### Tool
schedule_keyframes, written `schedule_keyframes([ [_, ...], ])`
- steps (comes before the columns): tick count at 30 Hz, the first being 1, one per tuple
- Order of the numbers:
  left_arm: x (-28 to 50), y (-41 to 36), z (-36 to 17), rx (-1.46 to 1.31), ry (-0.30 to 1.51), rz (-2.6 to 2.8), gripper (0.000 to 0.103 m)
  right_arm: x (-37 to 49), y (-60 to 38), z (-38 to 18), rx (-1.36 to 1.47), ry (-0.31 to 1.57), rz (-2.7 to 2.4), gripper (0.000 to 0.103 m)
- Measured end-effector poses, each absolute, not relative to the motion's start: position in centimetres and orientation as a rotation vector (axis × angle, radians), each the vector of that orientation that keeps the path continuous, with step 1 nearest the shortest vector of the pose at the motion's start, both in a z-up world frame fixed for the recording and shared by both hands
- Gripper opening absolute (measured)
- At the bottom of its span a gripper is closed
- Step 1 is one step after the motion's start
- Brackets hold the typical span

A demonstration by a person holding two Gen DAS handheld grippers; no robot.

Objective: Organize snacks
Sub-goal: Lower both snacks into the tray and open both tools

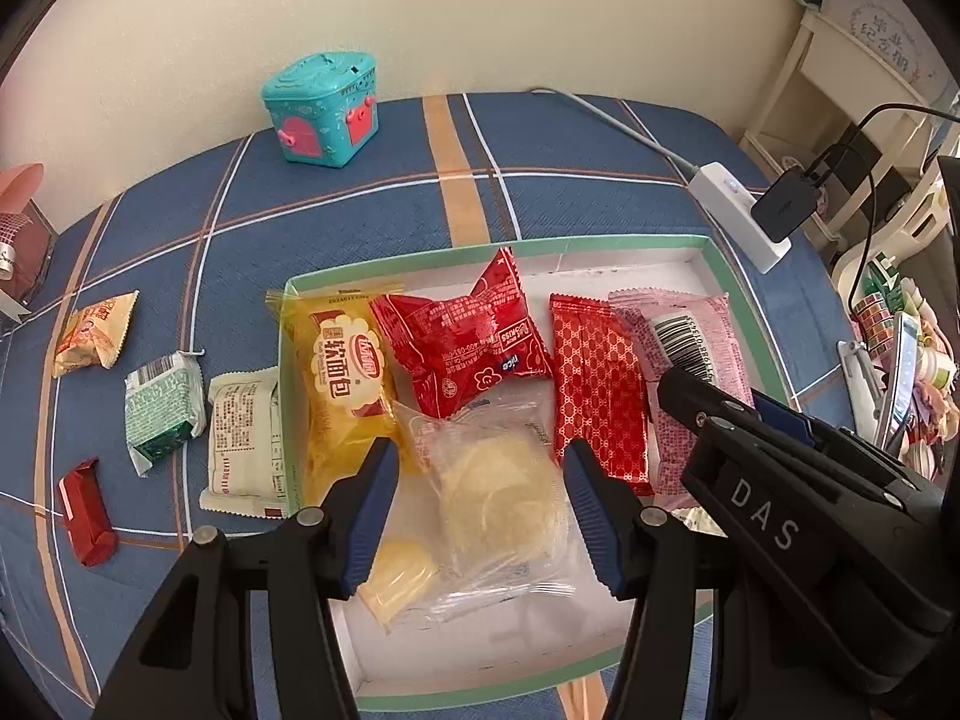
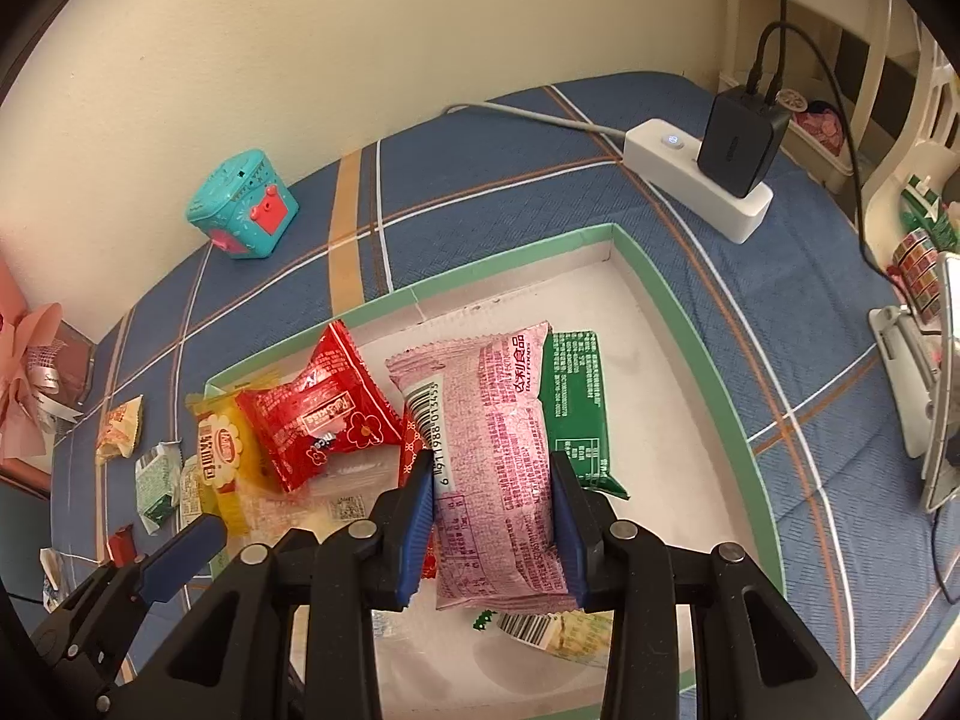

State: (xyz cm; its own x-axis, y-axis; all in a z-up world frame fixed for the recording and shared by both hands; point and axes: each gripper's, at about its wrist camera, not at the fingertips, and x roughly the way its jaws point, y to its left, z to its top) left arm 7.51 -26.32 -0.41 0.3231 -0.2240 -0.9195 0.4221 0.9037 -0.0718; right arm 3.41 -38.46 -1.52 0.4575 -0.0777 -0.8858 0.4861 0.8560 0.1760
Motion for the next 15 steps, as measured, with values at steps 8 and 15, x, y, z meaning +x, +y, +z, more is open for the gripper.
schedule_keyframes([
  [8, 7.3, -25.6, 1.0, 0.188, 1.159, -0.420, 0.058, 2.7, -38.1, 0.6, 0.414, 1.023, -0.377, 0.056],
  [15, 7.5, -23.6, 1.8, 0.154, 1.155, -0.378, 0.059, 1.8, -37.6, 2.5, 0.389, 1.004, -0.404, 0.070],
])
